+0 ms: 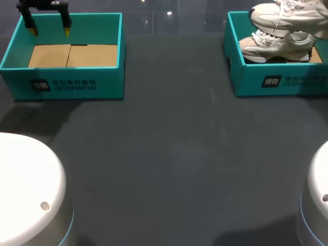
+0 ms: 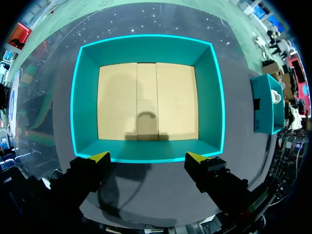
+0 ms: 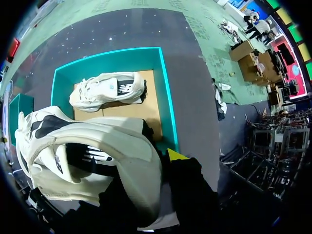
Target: Take the shoe out of the shoebox, open the shoe tongue, remove and reinsert the insole, then place the shoe into the shoebox
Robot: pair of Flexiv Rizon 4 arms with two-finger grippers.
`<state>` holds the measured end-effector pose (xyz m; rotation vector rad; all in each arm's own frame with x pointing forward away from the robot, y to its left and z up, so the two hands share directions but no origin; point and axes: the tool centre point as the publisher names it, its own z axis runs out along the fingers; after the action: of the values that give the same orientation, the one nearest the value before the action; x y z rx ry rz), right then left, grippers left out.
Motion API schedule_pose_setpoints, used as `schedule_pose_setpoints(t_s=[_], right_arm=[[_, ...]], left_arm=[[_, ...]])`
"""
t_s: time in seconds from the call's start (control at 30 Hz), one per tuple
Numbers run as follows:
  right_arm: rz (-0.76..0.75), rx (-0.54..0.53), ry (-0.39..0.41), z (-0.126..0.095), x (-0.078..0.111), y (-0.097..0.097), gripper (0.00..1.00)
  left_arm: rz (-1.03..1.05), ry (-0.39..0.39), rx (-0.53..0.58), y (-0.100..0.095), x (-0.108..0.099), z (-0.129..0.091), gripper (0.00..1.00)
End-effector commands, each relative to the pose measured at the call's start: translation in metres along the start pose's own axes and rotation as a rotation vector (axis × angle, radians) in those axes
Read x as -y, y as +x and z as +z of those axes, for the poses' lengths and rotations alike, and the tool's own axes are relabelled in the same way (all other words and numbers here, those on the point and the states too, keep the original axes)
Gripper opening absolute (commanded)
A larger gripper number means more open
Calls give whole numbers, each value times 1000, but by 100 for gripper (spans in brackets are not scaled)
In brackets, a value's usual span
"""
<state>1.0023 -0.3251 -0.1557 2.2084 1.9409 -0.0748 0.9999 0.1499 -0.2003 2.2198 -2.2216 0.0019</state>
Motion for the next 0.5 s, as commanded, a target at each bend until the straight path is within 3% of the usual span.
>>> schedule_pose_setpoints(t_s=[0.03, 0.23, 0.5], right_arm=[[8, 5, -16, -25, 21, 8, 0], [19, 14, -2, -42, 51, 34, 0], [16, 6, -11, -58, 110, 76, 0]], left_arm=[[0, 0, 1, 0, 0, 0, 100], [0, 0, 1, 0, 0, 0, 100], [0, 0, 1, 0, 0, 0, 100]])
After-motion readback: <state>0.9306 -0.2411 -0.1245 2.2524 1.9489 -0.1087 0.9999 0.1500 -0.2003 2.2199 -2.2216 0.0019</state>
